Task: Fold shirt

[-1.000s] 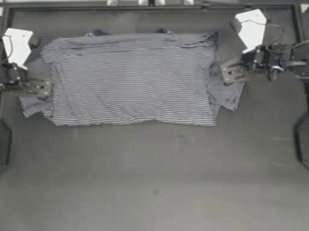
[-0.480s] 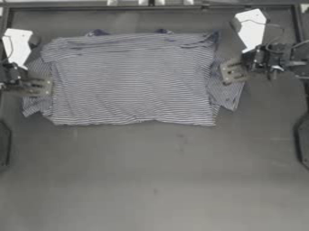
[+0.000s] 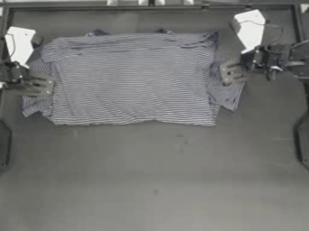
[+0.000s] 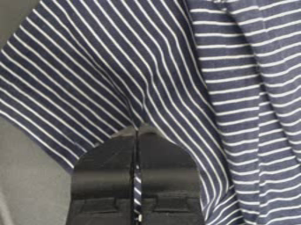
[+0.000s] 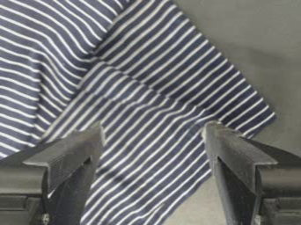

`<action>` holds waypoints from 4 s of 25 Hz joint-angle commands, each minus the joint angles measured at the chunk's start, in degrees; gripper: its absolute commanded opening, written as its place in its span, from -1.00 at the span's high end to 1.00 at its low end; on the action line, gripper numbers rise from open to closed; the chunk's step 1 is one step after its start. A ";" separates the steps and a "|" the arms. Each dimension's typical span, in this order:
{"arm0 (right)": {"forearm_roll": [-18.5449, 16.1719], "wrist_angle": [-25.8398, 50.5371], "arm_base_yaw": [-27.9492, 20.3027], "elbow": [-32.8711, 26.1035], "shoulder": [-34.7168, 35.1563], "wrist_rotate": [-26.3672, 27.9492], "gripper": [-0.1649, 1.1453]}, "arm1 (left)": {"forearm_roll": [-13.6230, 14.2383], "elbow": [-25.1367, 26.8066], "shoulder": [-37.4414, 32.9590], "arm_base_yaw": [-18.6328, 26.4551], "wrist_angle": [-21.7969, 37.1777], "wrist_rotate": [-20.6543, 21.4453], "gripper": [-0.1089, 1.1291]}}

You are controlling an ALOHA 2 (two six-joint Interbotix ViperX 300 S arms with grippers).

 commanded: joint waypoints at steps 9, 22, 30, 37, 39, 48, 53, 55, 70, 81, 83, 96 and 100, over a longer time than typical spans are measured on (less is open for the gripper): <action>-0.35 0.62 0.70 -0.70 2.02 0.00 -0.71 | 2.11 -3.60 -2.46 -1.85 3.87 0.18 0.75; -0.62 5.01 3.69 -2.55 4.83 1.05 -0.24 | 2.81 -4.13 -8.26 -2.64 8.09 0.35 0.75; -0.53 6.77 5.80 -4.04 6.68 1.49 0.69 | 2.90 -3.96 -10.11 -3.08 8.96 0.35 0.75; -0.70 7.29 6.59 -6.77 4.83 0.88 0.64 | 2.90 -4.92 -10.20 -4.57 9.05 0.88 0.75; -0.70 7.29 6.94 -7.56 3.60 0.26 0.64 | 2.90 -5.98 -10.20 -5.19 8.96 1.49 0.75; -1.05 8.88 8.00 -11.78 -1.67 -0.26 0.65 | 2.99 -11.34 -11.16 -7.56 10.20 3.78 0.75; -1.32 9.05 8.88 -16.17 -1.76 -0.70 0.65 | 3.69 -13.54 -11.43 -8.44 10.20 4.04 0.75; -1.23 9.05 9.14 -17.75 -1.76 -0.79 0.65 | 3.87 -14.41 -11.43 -8.88 10.02 4.48 0.75; 5.62 6.42 11.69 -28.30 5.27 -6.86 0.65 | 3.78 -18.90 -5.36 -12.04 0.44 4.92 0.75; 8.79 0.70 11.69 -30.06 9.67 -8.26 0.65 | 3.69 -19.95 0.70 -12.74 -7.47 4.83 0.75; 9.23 0.26 11.60 -29.97 10.46 -8.35 0.65 | 3.78 -20.13 2.11 -12.74 -9.05 4.83 0.76; 9.49 -3.08 11.43 -28.65 12.22 -9.05 0.63 | 3.78 -19.86 8.35 -11.69 -20.39 4.75 0.48; 9.49 -5.19 11.07 -28.30 12.48 -9.14 0.43 | 3.69 -19.42 8.79 -10.90 -24.52 4.75 -0.22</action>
